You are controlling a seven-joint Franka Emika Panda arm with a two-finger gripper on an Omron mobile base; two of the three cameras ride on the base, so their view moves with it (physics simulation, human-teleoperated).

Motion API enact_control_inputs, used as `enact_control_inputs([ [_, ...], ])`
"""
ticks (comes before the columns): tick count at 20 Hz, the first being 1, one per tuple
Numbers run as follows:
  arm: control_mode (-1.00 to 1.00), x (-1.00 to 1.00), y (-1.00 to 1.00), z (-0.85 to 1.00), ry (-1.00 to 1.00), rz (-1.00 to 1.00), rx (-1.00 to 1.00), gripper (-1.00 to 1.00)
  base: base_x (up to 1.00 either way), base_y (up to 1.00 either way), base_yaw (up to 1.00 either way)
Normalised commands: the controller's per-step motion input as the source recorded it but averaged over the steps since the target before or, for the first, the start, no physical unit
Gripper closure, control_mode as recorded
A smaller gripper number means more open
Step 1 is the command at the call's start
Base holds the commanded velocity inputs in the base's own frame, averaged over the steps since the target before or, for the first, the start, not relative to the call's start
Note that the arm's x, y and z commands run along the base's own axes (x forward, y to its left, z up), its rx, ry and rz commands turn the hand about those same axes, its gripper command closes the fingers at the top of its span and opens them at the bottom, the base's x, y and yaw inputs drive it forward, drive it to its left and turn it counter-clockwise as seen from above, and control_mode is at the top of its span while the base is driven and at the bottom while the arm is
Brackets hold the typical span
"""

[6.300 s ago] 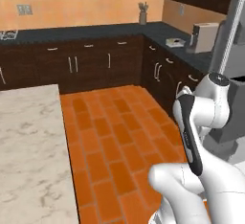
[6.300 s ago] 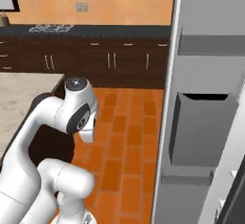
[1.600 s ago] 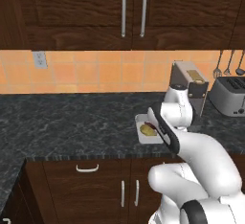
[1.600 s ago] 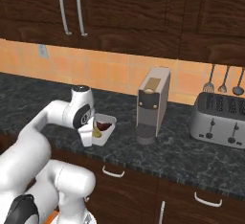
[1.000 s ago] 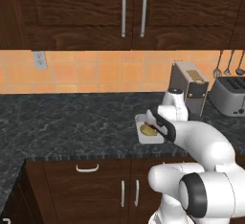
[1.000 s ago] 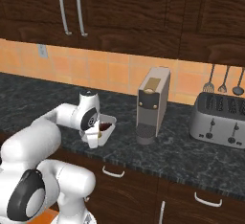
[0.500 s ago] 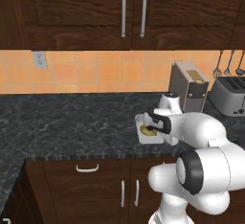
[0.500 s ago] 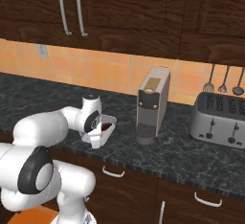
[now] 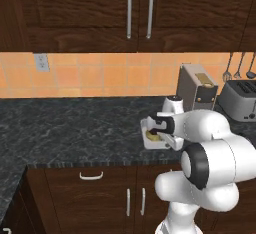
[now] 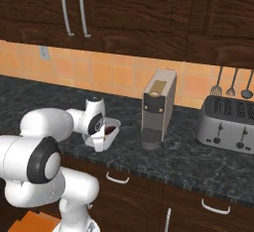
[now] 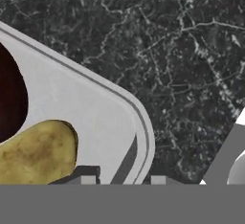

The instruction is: Take the meat container that has the fish and place it on the second highest rack of the freezer. Then take the vegetable container that has the potatos and place it on the highest rack of the freezer.

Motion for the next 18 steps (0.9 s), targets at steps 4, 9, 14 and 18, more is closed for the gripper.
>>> enact_control_inputs([
  [4, -1.0, -0.14, 0.08, 0.0, -0.04, -0.03, 0.0, 1.0, 0.0, 0.0, 0.0],
  [9, -1.0, -0.77, -0.19, 0.63, -0.32, 0.0, 0.0, 1.0, 0.0, 0.0, 0.0],
  [14, -1.0, -0.88, -0.18, 0.99, -0.29, 0.0, 0.0, 1.0, 0.0, 0.0, 0.0],
  [18, -1.0, -0.76, -0.01, 1.0, -0.01, 0.0, 0.0, 1.0, 0.0, 0.0, 0.0],
])
